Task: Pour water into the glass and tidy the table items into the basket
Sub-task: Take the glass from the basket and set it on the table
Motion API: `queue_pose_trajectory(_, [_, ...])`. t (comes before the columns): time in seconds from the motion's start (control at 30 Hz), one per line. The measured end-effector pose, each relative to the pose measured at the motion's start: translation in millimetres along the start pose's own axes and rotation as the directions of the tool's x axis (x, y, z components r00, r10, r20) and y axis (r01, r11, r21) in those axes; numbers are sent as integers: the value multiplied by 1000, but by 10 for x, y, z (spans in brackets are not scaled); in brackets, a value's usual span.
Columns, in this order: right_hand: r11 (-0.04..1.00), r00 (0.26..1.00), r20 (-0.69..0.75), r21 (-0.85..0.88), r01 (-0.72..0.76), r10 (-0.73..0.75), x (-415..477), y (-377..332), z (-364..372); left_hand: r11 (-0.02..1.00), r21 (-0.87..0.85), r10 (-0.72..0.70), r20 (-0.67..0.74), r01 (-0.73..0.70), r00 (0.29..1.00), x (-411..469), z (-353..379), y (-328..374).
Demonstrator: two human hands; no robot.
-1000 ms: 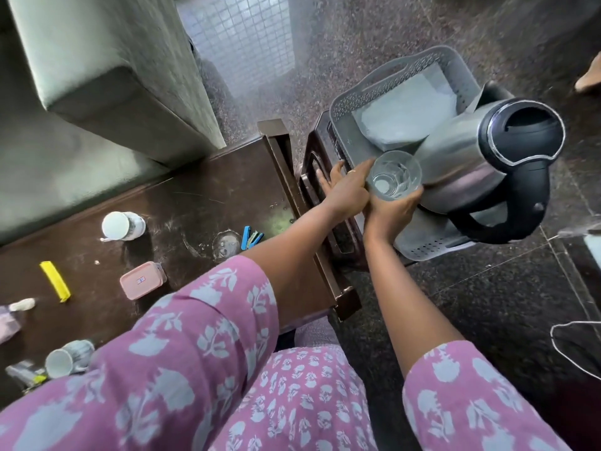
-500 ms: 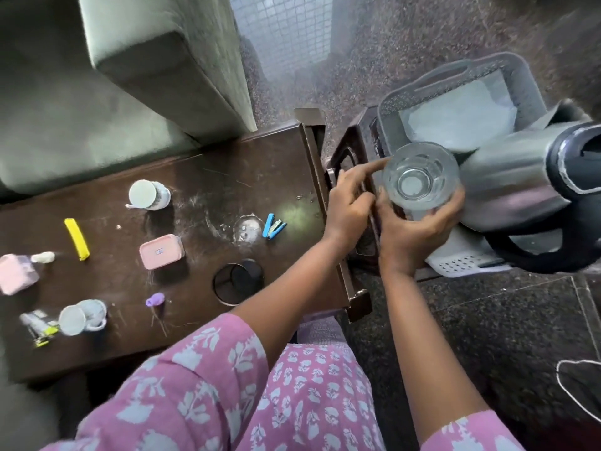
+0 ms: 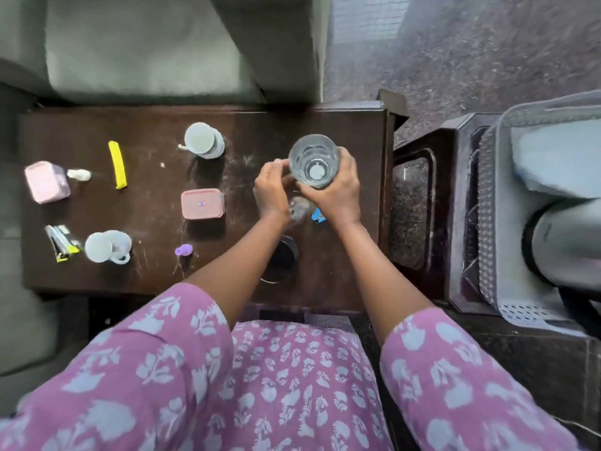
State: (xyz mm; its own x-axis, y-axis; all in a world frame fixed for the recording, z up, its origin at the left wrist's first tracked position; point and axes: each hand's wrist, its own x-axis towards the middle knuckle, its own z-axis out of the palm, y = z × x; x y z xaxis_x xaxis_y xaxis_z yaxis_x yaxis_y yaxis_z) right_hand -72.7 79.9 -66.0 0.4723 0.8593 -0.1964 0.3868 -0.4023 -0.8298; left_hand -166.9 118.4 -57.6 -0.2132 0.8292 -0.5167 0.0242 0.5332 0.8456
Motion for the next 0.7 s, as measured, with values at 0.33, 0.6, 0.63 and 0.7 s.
queue_pose_trajectory(0.33, [997,982,188,-70,25,-11,219,55,517,996,2,-93,-41,93,995,412,-300,-134])
queue_pose_trajectory(0.6, [997,973,226,-78,-19,36,247,113,588,992,17,-125,-6,125,992,418,-329,-206])
queue_pose_trajectory(0.63, [997,974,225,-77,-22,38,239,123,595,991,37,-126,-4,126,992,414,-338,-215])
queue_pose_trajectory(0.7, [997,974,220,-70,-34,49,215,139,605,989,90,-121,-4,121,993,406,-359,-237])
